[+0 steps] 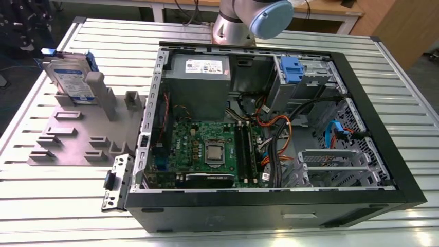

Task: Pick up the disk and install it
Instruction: 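Pick up the disk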

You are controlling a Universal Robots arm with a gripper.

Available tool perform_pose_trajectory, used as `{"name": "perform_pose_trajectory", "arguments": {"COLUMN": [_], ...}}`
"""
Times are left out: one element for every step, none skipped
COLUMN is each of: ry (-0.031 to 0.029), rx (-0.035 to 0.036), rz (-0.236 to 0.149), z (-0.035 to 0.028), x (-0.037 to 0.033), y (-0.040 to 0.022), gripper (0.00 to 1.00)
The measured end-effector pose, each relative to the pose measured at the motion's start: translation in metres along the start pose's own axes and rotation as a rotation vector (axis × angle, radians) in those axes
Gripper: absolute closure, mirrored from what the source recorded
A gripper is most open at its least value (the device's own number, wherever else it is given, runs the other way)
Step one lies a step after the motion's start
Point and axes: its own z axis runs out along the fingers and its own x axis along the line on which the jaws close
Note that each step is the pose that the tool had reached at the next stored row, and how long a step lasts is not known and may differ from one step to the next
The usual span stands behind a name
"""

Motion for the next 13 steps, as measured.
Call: {"name": "perform_pose_trajectory", "arguments": {"ry": [0.0000,0.0000,0.0000,0.0001,0.0001,0.0002,0.0003,0.0005,0.0005,0.0005,0.0005,0.0005,0.0004], "rx": [0.0000,0.0000,0.0002,0.0003,0.0007,0.0012,0.0023,0.0035,0.0048,0.0059,0.0072,0.0086,0.0098], "rz": [0.000,0.000,-0.002,-0.004,-0.007,-0.011,-0.015,-0.019,-0.024,-0.030,-0.035,-0.038,-0.039], "z": [0.0016,0.0033,0.0050,0.0063,0.0075,0.0084,0.0092,0.0100,0.0111,0.0119,0.0127,0.0135,0.0141], "x": [0.0000,0.0000,0.0000,0.0000,0.0000,0.0000,0.0002,0.0004,0.0005,0.0007,0.0009,0.0014,0.0020], "y": [0.0002,0.0003,0.0004,0.0003,0.0003,0.0003,0.0003,0.0003,0.0002,0.0001,0.0001,0.0000,0.0000], "gripper": [0.47,0.47,0.47,0.47,0.47,0.47,0.47,0.47,0.47,0.47,0.47,0.47,0.47]}}
